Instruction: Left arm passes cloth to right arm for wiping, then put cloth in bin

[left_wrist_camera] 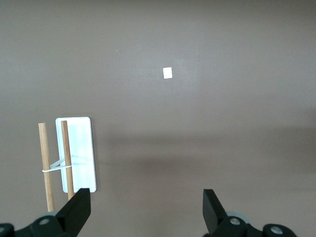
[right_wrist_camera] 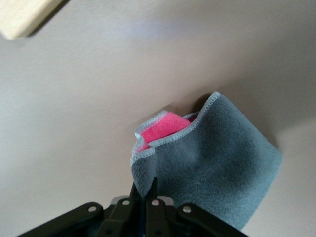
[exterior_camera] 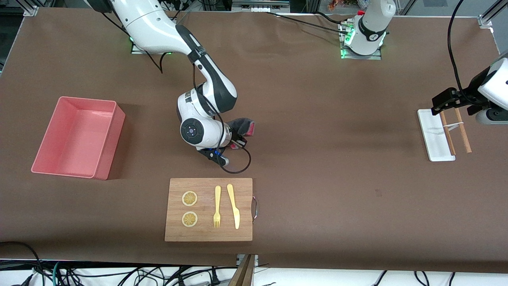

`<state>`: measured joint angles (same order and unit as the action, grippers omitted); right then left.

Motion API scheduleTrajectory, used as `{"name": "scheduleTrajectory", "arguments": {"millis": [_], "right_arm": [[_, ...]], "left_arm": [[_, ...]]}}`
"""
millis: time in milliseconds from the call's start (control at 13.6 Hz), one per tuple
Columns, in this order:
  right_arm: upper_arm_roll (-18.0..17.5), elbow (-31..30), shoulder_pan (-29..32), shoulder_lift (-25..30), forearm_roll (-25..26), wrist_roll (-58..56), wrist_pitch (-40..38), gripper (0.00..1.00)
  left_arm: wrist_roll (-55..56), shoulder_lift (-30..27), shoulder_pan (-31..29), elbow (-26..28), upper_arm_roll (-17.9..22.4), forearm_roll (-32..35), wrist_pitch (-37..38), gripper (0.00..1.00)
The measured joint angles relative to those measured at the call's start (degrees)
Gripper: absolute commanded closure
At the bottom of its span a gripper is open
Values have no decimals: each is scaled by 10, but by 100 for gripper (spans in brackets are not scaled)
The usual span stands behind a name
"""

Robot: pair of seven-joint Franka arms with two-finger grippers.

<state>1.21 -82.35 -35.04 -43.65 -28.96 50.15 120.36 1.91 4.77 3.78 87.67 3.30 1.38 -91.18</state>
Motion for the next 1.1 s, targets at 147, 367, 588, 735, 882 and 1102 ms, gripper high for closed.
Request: {"name": "scheduleTrajectory", "arguments": {"millis": [147,367,588,735,882,1102], "right_arm": [[2,2,1,0,8,-7,-9,100],[17,-6,20,-1,81,-71,-99,100],[24,-9,81,-1,118,-171,-173,100],[27,-9,116,-1,148,-230,-203,100],[43,-9,132,-1,168,-277,-227,100],[87,-7,132,0,171,-350,-255,100]], "left_arm": [[0,2,0,-2,1,0,0,0],[0,3,-1,-3,3,0,1,0],[0,3,-1,-3,3,0,1,0],[0,3,-1,-4,3,0,2,0],[0,3,-1,-5,1,0,2,0],[0,3,-1,-6,1,0,3,0]]}}
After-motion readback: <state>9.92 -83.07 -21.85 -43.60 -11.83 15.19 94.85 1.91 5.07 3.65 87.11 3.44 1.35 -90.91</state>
